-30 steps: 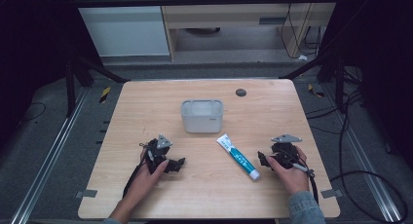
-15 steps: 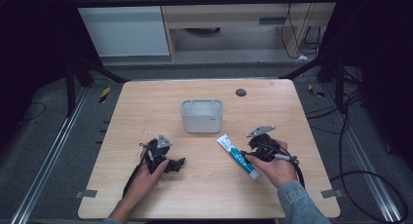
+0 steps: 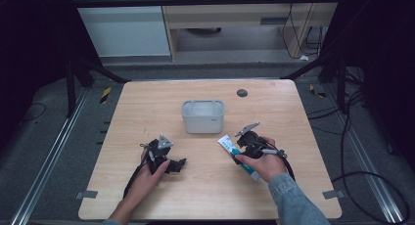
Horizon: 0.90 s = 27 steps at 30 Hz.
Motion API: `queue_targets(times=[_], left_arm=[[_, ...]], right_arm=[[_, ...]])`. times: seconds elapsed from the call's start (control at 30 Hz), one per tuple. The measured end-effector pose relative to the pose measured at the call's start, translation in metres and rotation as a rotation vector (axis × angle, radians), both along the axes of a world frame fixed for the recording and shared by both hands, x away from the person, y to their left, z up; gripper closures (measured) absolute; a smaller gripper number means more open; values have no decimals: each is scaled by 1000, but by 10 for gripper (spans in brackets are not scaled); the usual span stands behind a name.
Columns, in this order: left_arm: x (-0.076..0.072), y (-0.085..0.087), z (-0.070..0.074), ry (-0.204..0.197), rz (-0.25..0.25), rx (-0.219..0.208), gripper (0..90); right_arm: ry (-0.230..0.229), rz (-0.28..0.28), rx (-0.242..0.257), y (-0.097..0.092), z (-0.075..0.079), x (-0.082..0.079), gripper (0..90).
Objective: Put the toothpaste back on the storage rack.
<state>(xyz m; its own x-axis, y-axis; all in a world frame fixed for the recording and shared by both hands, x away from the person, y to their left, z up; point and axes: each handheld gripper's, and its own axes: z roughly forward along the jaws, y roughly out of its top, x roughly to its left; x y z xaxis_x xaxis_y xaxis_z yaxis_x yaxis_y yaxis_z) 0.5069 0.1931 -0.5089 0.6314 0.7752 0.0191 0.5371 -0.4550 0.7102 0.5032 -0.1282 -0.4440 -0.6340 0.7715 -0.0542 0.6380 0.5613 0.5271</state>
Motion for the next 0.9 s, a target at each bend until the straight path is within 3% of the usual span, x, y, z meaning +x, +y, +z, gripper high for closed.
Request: queue_targets(times=[0.3, 0.67, 0.9], left_arm=[[0, 0, 0, 0, 0, 0, 0], [0, 0, 0, 0, 0, 0, 0], [0, 0, 0, 0, 0, 0, 0]], right_arm=[[40, 29, -34, 12, -2, 10, 357], [94, 38, -62, 17, -12, 14, 388], [132, 6, -66, 21, -21, 25, 431]])
